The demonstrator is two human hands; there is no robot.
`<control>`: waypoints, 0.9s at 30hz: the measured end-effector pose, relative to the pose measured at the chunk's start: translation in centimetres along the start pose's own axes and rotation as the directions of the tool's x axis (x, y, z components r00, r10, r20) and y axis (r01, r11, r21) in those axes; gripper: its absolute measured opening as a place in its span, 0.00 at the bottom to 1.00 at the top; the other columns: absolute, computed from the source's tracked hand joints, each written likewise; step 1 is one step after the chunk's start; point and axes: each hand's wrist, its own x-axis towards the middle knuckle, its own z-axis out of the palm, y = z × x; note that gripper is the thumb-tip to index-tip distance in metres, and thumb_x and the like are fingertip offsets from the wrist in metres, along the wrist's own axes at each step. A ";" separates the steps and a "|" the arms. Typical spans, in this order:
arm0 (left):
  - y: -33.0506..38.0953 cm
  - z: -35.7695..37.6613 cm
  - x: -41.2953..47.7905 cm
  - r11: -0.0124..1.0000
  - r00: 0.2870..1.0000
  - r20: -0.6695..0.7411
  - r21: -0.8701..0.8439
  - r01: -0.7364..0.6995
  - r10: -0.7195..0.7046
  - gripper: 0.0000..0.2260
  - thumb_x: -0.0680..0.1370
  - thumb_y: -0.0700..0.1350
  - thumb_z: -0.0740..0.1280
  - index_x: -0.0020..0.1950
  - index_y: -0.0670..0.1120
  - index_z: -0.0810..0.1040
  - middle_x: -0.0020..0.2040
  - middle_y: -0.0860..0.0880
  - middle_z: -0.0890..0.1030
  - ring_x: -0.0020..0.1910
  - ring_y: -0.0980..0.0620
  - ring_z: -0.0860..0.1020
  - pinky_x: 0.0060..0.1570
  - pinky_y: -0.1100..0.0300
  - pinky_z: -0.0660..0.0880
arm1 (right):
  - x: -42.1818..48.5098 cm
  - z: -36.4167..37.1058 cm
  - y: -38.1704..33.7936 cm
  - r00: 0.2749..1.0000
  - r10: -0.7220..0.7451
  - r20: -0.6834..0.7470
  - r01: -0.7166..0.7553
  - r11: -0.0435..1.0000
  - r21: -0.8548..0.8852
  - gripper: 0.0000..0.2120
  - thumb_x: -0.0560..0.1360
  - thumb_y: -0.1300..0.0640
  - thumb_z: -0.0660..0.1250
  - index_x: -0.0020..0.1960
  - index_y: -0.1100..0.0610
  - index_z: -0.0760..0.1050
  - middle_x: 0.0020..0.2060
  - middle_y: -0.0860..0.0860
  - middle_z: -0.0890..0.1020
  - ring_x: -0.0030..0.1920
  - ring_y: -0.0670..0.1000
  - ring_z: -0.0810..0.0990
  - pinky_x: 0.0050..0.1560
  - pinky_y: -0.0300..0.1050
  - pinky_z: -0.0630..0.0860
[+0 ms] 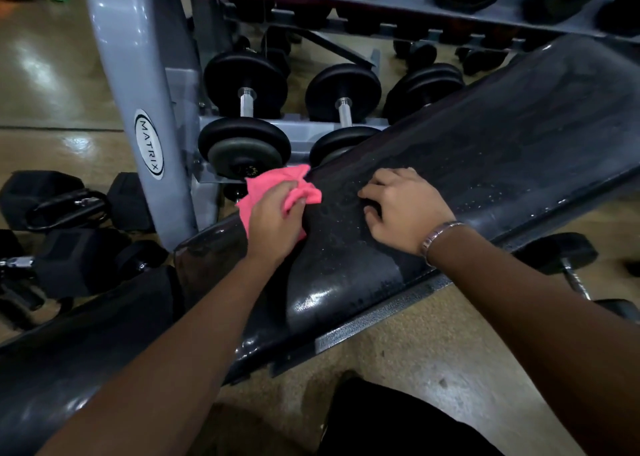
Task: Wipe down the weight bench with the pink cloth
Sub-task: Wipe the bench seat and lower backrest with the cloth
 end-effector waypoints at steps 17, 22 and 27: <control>0.2 0.2 -1.3 0.998 0.993 -0.116 -0.054 0.021 -0.028 0.07 0.80 0.39 0.67 0.51 0.47 0.85 0.49 0.52 0.84 0.50 0.52 0.80 0.58 0.50 0.76 | 0.0 0.0 -0.2 1.000 0.006 0.008 -0.006 0.999 0.037 0.17 0.73 0.50 0.63 0.58 0.53 0.81 0.53 0.51 0.80 0.57 0.56 0.77 0.66 0.58 0.69; -0.9 -0.6 -3.8 0.971 0.966 0.096 -0.042 -0.236 0.239 0.10 0.81 0.37 0.67 0.59 0.44 0.85 0.61 0.51 0.84 0.67 0.53 0.77 0.74 0.53 0.67 | -0.2 0.0 0.1 1.000 0.006 -0.008 -0.005 0.999 0.054 0.16 0.74 0.50 0.64 0.59 0.53 0.81 0.53 0.51 0.80 0.58 0.55 0.77 0.68 0.59 0.68; 0.1 0.5 -2.8 0.999 0.992 -0.120 -0.019 -0.038 0.035 0.08 0.80 0.37 0.68 0.54 0.47 0.84 0.57 0.48 0.84 0.61 0.59 0.77 0.69 0.54 0.71 | -0.1 -0.2 0.1 1.000 0.013 -0.007 -0.013 0.998 0.056 0.16 0.75 0.51 0.64 0.60 0.53 0.81 0.55 0.51 0.79 0.60 0.55 0.76 0.70 0.59 0.65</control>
